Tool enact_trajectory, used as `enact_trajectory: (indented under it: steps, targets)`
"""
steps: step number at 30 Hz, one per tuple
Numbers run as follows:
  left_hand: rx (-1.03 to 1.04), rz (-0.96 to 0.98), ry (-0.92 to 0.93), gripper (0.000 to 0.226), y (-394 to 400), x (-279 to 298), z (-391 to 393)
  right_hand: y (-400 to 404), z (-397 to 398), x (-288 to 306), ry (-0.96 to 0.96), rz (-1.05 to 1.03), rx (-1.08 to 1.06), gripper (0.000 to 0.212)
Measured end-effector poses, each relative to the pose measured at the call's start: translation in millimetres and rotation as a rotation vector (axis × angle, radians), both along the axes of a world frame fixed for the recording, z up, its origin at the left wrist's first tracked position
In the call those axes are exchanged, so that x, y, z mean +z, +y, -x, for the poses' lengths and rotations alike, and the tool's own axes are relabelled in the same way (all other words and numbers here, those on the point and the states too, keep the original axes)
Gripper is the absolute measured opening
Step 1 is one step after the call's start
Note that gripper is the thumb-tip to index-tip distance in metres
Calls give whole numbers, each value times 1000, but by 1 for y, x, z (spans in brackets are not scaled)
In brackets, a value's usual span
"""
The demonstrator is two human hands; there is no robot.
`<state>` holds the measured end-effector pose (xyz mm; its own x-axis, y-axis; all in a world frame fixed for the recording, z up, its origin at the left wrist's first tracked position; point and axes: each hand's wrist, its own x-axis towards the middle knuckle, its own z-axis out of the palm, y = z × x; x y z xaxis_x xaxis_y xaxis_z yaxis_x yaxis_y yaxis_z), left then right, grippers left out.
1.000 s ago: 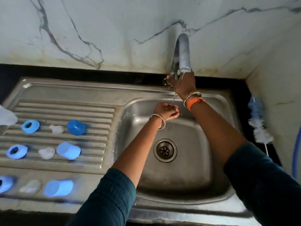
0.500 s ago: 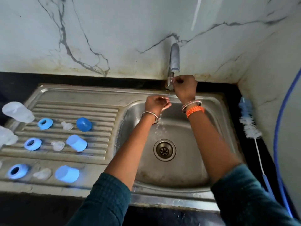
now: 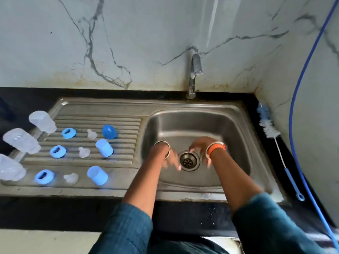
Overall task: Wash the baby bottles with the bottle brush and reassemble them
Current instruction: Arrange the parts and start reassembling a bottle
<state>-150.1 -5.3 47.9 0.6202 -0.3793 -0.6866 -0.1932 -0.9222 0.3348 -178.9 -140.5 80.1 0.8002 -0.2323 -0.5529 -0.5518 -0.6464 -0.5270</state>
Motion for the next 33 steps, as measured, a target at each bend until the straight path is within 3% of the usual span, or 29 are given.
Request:
enact_trajectory:
  steps: [1, 4, 5, 7, 10, 12, 14, 18, 21, 25, 27, 33]
  targets:
    - [46, 33, 125, 72, 8, 0, 1, 6, 5, -4, 159, -24, 10, 52]
    - [247, 440, -278, 74, 23, 7, -7, 20, 0, -4, -171, 143, -286, 58]
    - [215, 425, -322, 73, 28, 14, -9, 26, -3, 2, -184, 99, -254, 58]
    - [134, 301, -211, 69, 45, 33, -9, 44, 1, 10, -77, -43, -167, 52]
    - [68, 375, -137, 61, 75, 49, -7, 70, 3, 16, -192, -19, -362, 47]
    - [93, 466, -228, 51, 102, 46, -4, 97, 4, 29, -280, -110, -364, 25]
    - [111, 561, -378, 36, 128, 49, -2, 125, 9, 48, -339, -166, -376, 17]
    - [199, 891, -472, 24, 178, 60, 8, 174, 26, 71, -649, -150, -478, 8]
    - [252, 1018, -532, 23, 221, 67, 16, 214, 36, 77, -989, -97, -459, 15]
    - [360, 1042, -715, 37, 284, 79, 28, 254, 37, 68, -1219, 20, -400, 14]
    - [448, 997, -860, 38, 329, 74, 34, 285, 29, 58, -1210, -15, -295, 14]
    - [717, 834, -1025, 32, 461, 54, 46, 414, 29, 43, -1044, -136, 69, 14]
